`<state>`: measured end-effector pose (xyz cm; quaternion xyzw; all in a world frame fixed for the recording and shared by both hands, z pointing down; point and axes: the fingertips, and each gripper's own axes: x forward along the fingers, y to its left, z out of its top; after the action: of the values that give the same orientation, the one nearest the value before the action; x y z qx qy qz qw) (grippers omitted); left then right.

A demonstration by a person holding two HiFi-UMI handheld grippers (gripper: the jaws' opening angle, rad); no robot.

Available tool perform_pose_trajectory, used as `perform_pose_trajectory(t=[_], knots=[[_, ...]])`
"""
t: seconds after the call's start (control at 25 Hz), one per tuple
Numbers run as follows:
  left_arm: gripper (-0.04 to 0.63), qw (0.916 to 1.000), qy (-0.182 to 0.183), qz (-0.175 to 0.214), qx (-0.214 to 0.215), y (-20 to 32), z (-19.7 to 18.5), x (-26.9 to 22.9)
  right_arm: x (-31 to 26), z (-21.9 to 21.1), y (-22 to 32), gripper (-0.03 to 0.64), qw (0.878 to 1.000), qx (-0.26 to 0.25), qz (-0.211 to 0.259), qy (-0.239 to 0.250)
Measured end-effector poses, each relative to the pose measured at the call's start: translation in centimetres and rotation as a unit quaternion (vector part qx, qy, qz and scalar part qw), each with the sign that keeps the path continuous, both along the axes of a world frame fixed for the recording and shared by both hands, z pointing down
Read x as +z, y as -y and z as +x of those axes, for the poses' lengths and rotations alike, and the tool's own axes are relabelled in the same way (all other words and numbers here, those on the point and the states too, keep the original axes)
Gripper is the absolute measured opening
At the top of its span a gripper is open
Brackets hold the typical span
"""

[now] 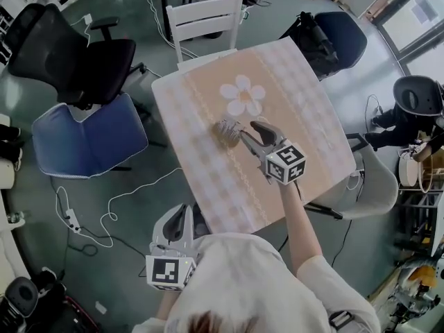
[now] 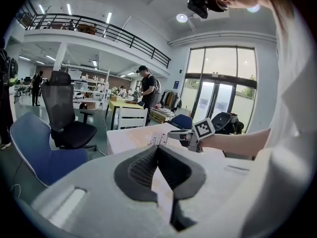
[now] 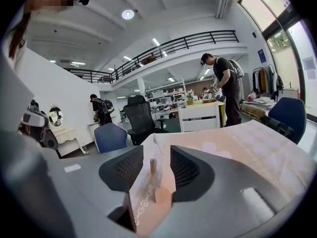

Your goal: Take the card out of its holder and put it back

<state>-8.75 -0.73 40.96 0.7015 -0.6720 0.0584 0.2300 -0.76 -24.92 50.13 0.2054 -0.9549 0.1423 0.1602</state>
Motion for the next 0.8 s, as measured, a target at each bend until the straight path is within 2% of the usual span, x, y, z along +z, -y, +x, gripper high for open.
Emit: perform_pose_trajectory(t=[0.12,0.36,0.48,0.8], knots=[[0.0,0.9999,0.01,-0.006,0.006,-0.2,-0.1,0.2,1.2,-0.9,0.4,0.159,1.0,-0.005,-0.003,0.003],[0.0,1.0,0.001,-0.003,0.003,0.0,0.0,0.2,3.1,-2.2,0.4,0.103,1.0,0.007,-0.02,0.01],[0.0,1.0,0.0,-0.001,0.003,0.2,-0.2,0.3,3.8,-2.7,0.7,0.044,1.0,0.011,-0.019,-0.001],[0.0,1.0,-0.003,-0.005,0.006,0.6,0.0,0.3,3.8,-2.8,0.8,0.028,1.0,0.008,-0.011,-0.015]])
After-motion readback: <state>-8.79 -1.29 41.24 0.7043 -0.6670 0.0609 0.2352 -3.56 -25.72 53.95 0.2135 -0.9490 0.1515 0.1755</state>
